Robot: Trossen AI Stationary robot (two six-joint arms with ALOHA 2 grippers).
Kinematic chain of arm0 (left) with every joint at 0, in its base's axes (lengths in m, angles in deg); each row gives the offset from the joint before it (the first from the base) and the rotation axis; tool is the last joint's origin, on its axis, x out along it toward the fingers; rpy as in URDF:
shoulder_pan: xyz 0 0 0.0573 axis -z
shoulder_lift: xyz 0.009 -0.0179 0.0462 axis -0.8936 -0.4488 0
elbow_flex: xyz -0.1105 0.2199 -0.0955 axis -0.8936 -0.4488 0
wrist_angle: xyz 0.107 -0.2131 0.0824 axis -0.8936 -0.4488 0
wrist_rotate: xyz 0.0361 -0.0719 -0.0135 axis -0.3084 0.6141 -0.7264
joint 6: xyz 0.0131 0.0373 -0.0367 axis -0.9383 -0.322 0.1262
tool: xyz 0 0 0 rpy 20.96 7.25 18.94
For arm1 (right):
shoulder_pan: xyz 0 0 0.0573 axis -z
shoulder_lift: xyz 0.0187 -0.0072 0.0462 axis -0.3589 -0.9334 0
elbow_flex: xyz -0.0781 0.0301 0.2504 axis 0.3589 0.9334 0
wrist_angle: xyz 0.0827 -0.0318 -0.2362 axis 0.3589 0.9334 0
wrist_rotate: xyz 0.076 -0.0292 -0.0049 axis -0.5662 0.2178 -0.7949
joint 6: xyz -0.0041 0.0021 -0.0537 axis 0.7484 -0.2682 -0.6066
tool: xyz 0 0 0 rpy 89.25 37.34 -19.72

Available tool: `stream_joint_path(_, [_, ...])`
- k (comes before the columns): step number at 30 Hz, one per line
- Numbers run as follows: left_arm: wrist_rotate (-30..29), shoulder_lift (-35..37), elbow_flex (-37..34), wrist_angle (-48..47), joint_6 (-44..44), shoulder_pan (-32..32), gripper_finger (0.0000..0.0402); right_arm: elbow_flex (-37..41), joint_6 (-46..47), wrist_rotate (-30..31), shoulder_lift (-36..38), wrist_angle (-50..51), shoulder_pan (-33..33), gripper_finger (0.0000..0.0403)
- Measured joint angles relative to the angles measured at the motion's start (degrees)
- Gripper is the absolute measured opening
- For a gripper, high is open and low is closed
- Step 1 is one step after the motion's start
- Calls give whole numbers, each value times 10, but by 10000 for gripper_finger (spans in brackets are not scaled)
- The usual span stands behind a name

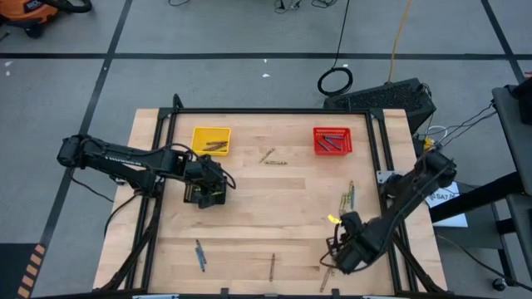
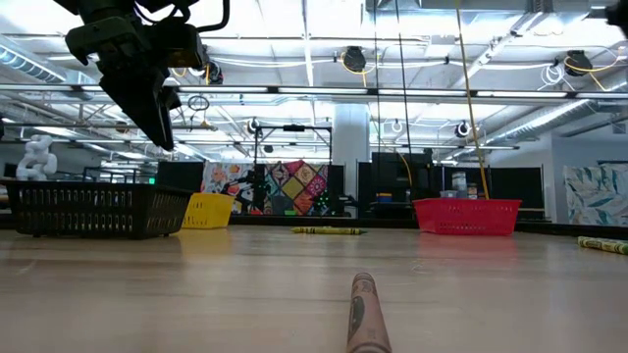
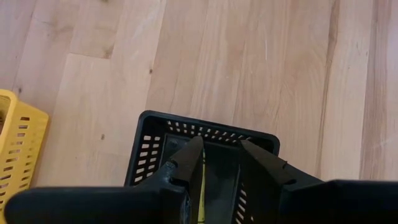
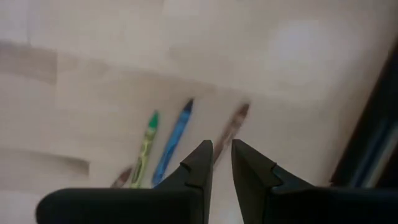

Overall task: Sort crayons
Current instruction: Put the brown crayon into the yellow bin

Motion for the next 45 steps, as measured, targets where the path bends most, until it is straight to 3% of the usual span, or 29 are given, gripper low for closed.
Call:
stream_joint_path(5, [0, 0, 0, 0, 0, 0, 102, 0, 28, -1, -32, -62, -18, 48])
stream_joint_path(12, [0, 0, 0, 0, 0, 0, 102, 0, 98, 8, -65, -70, -41, 48])
stream_joint_path(21, [0, 0, 0, 1, -1, 0, 102, 0, 46, 30, -80, -126, -35, 48])
stream_joint_path(25, [0, 0, 0, 6, -1, 0, 102, 0, 64, 30, -80, -122, -34, 49])
stream_joint_path(34, [0, 0, 0, 7, -10, 0, 102, 0, 147, -15, -80, -119, -54, 97])
stream_joint_path(45, [0, 0, 0, 6, -26, 0, 102, 0, 147, -17, -81, -90, -63, 127])
